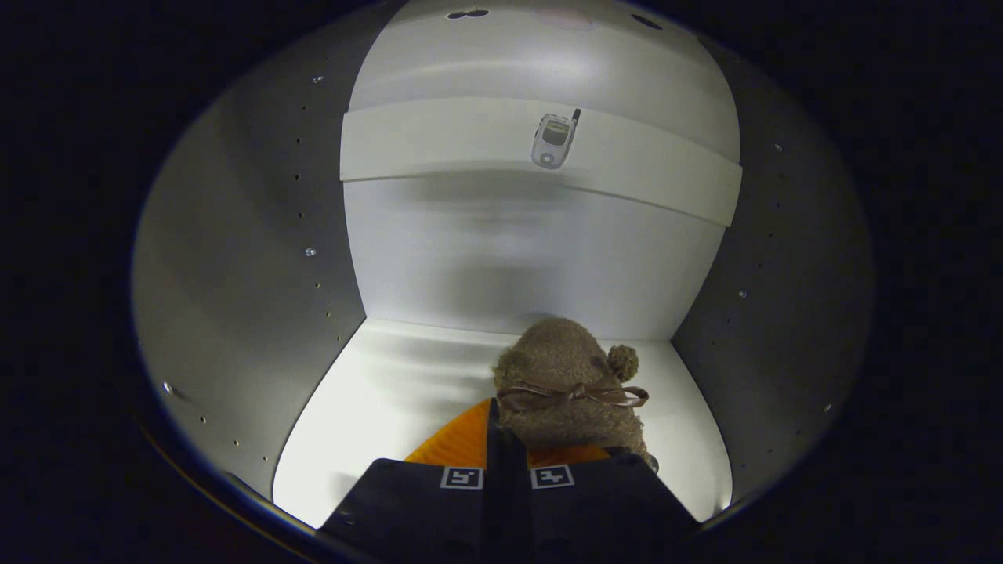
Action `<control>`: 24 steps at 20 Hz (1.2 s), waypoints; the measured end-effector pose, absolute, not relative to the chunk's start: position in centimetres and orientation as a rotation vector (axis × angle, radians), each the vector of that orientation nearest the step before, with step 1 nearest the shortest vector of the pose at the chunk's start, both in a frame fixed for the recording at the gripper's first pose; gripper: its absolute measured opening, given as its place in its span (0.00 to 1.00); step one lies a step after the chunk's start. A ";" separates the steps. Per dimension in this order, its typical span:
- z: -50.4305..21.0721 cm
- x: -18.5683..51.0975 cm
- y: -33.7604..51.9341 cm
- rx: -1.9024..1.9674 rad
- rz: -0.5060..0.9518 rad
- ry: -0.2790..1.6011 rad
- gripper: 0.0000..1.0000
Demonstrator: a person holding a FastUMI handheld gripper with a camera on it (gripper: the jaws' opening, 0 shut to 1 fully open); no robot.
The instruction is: Open the shoe cabinet door, grab the shoes and put them into the shoe cabinet, then close the shoe cabinet door.
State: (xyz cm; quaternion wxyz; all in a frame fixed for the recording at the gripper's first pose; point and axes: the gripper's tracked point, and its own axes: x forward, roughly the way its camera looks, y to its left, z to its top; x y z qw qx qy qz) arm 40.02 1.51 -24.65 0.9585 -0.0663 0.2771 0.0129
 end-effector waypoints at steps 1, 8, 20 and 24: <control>-24.7 39.6 1.3 -0.131 0.017 0.569 0.14; -24.0 37.9 1.6 -0.146 -0.002 0.559 0.45; -16.3 29.6 1.6 -0.094 -0.016 0.417 0.99; -12.0 24.5 1.8 -0.091 0.001 0.330 0.99</control>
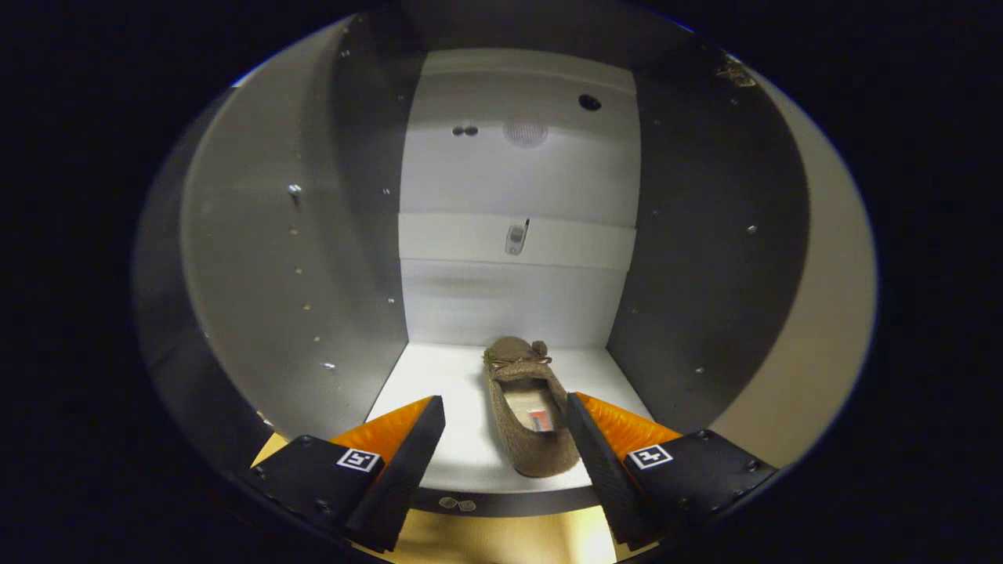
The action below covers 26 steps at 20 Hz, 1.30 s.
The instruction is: Open the shoe cabinet door, grab the shoes and put them into the shoe cabinet, then close the shoe cabinet door.
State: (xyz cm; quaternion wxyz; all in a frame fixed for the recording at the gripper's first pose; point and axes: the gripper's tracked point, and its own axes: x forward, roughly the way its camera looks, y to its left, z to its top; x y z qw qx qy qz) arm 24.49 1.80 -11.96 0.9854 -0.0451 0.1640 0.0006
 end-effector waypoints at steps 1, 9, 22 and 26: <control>-10.8 23.0 1.8 -0.084 0.009 0.307 0.98; -4.4 9.5 1.4 -0.067 0.088 0.200 0.98; 0.8 -11.4 -5.6 -0.028 0.154 0.095 0.98; 1.4 -14.7 -11.0 0.002 0.083 0.076 0.98</control>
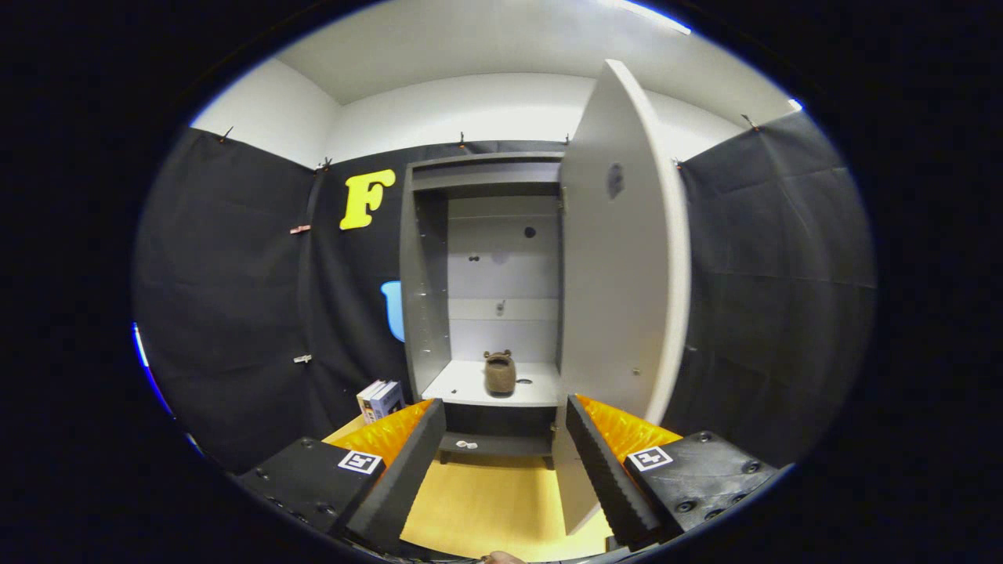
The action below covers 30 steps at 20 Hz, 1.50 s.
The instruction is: Open the shoe cabinet door, grab the shoes and put them into the shoe cabinet, then close the shoe cabinet door.
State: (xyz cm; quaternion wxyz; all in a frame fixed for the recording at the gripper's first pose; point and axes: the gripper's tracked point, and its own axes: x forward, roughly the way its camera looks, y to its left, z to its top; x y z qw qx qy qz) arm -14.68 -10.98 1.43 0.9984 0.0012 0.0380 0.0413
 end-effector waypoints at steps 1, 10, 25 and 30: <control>1.6 -15.2 -12.5 0.009 0.058 0.068 0.98; 1.8 -15.0 -23.2 0.002 -0.079 0.005 0.98; -0.8 -7.7 -25.8 0.038 -0.022 0.070 0.96; -1.0 -7.8 -22.6 0.047 0.025 0.072 0.97</control>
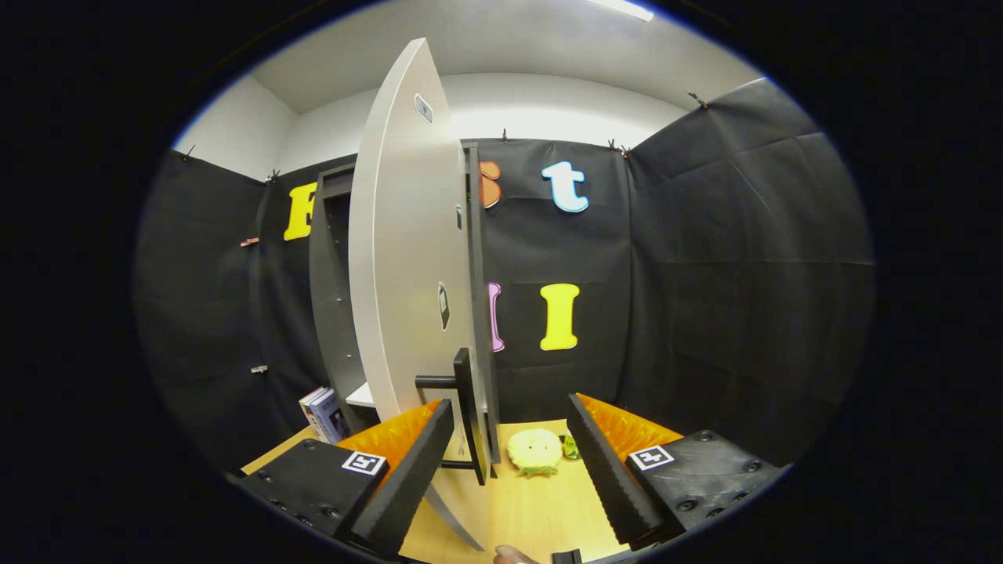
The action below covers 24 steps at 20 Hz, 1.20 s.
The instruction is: Open the shoe cabinet door, grab the shoes and put them into the shoe cabinet, then close the shoe cabinet door.
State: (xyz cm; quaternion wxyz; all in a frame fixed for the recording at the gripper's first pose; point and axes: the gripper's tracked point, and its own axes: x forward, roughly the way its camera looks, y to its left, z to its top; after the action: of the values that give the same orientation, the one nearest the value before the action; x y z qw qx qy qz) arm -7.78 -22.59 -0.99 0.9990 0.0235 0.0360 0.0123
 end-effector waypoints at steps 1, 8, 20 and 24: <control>-1.0 -7.7 -21.8 0.046 0.034 0.071 0.97; -1.5 -6.9 -16.0 0.085 0.079 0.076 0.97; -2.0 -3.6 -6.2 0.132 0.118 0.086 0.98; -2.6 -2.4 -2.3 0.106 0.164 0.098 0.98</control>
State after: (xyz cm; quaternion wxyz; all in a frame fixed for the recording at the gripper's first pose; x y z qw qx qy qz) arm -2.35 -2.34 -2.62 0.9940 0.0531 0.0488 0.0820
